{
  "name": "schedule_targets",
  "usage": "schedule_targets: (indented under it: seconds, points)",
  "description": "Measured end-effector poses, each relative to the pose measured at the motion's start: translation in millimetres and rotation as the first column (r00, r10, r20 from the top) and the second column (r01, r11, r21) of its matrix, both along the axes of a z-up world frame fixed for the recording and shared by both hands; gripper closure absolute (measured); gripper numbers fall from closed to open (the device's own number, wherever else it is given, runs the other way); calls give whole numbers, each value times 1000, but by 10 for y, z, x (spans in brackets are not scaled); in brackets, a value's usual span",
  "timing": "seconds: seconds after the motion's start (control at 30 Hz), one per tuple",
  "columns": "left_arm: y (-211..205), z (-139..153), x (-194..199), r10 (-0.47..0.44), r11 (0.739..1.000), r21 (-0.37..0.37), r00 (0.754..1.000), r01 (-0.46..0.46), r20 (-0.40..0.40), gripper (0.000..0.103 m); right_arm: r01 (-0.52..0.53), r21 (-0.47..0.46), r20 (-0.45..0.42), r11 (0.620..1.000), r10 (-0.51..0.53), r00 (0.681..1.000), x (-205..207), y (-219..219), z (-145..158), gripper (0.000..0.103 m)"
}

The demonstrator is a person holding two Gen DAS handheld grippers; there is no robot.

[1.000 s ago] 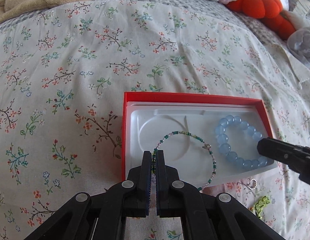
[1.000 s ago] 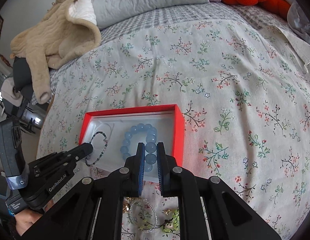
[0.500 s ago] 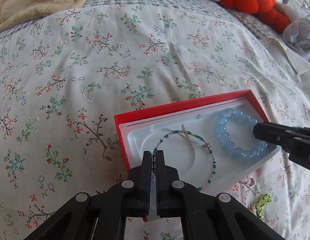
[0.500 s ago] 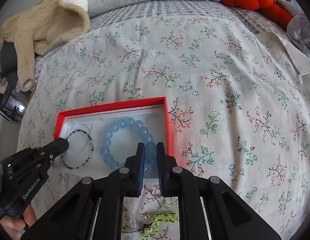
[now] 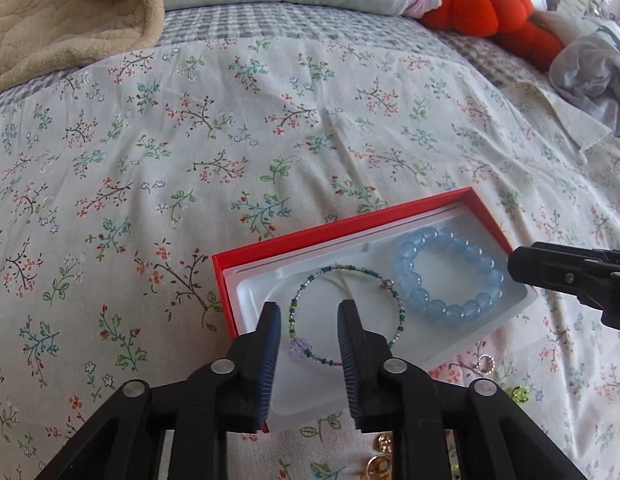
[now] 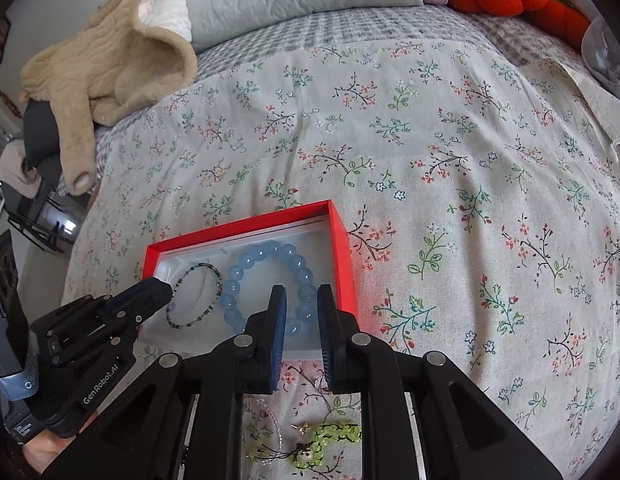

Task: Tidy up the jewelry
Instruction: 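Carry both bracelets into the red Ace box and open both tools, then grasp the black hair claw clip with the left tool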

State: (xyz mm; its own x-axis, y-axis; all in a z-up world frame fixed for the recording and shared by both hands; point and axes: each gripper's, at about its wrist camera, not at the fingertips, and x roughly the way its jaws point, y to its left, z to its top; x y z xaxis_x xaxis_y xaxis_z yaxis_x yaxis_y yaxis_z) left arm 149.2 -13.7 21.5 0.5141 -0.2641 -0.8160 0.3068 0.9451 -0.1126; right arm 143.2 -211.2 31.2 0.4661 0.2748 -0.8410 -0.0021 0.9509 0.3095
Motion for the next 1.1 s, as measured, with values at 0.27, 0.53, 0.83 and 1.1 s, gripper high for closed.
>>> schedule_targets:
  seconds: [0.27,0.53,0.83,1.1]
  points:
    - [74,130,-319,38,999,2,999,-38,17,35,-19,-18,58,1000,20,998,-357,-28,281,54]
    - [136,93,-608,58,998,39,998,-57,-10,15,-10,-45,93,999,14,996,-756,-49,434,39]
    - [265,28,-906,26,998,51,999,-25,-30,11,-24,-80,90,997,31,995,-1044,-20,376,34]
    - [401,-237,-1161,-24,996,83,996,32,-90,11,-82,-174,77,981,97,992,-1257,56,151,34]
